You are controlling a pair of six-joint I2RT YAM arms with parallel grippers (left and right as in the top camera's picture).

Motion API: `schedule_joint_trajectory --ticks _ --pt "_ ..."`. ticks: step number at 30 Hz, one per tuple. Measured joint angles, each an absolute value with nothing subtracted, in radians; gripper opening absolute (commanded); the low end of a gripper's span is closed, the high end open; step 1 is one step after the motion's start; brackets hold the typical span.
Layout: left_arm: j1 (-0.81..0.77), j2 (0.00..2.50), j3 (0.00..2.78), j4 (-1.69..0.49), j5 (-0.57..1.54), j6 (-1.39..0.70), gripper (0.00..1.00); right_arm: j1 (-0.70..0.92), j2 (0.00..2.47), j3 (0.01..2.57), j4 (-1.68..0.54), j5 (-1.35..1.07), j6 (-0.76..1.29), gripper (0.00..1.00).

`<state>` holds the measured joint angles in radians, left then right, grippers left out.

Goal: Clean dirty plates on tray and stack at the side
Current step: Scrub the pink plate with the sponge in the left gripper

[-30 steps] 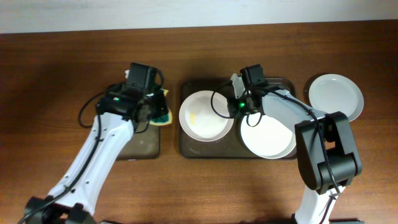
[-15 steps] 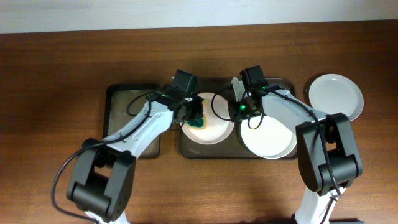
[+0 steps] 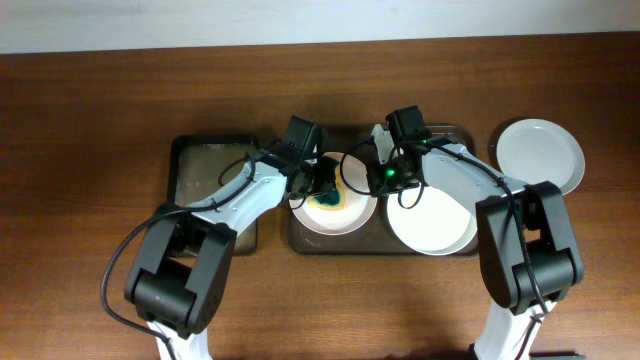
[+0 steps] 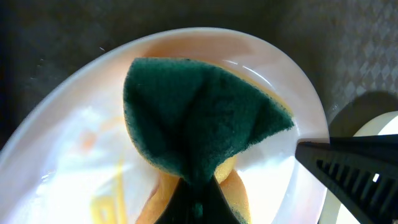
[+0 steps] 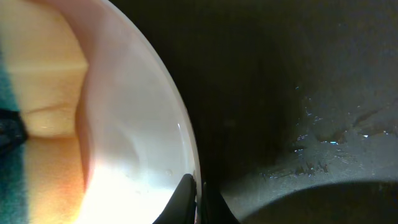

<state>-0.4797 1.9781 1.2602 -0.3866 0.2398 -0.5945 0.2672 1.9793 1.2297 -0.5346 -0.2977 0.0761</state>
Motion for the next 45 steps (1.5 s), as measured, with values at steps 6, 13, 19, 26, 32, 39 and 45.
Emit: schedule_joint_trajectory --ticks 6,13,19,26,32,39,45 --pt "-0.486 1.998 1.268 -0.381 0.257 -0.603 0.0 0.267 1.979 1.23 -0.535 -0.298 0.076 0.04" --pt "-0.504 2.001 1.305 -0.509 0.15 -0.604 0.0 0.268 1.979 1.23 -0.539 -0.31 0.076 0.04" --pt "-0.525 1.984 1.345 -0.716 -0.101 -0.603 0.0 0.27 1.979 1.229 -0.539 -0.313 0.075 0.04" --pt "-0.528 1.954 1.349 -0.751 -0.176 -0.603 0.0 0.27 1.98 1.229 -0.538 -0.316 0.075 0.04" --pt "-0.52 1.946 1.349 -0.654 0.042 -0.604 0.0 0.27 1.98 1.229 -0.538 -0.316 0.075 0.04" --pt "-0.556 1.946 1.348 -0.595 0.136 -0.607 0.0 0.27 1.98 1.229 -0.538 -0.316 0.076 0.04" --pt "-0.57 1.945 1.288 -0.532 0.122 -0.607 0.0 0.27 1.98 1.229 -0.538 -0.316 0.075 0.04"
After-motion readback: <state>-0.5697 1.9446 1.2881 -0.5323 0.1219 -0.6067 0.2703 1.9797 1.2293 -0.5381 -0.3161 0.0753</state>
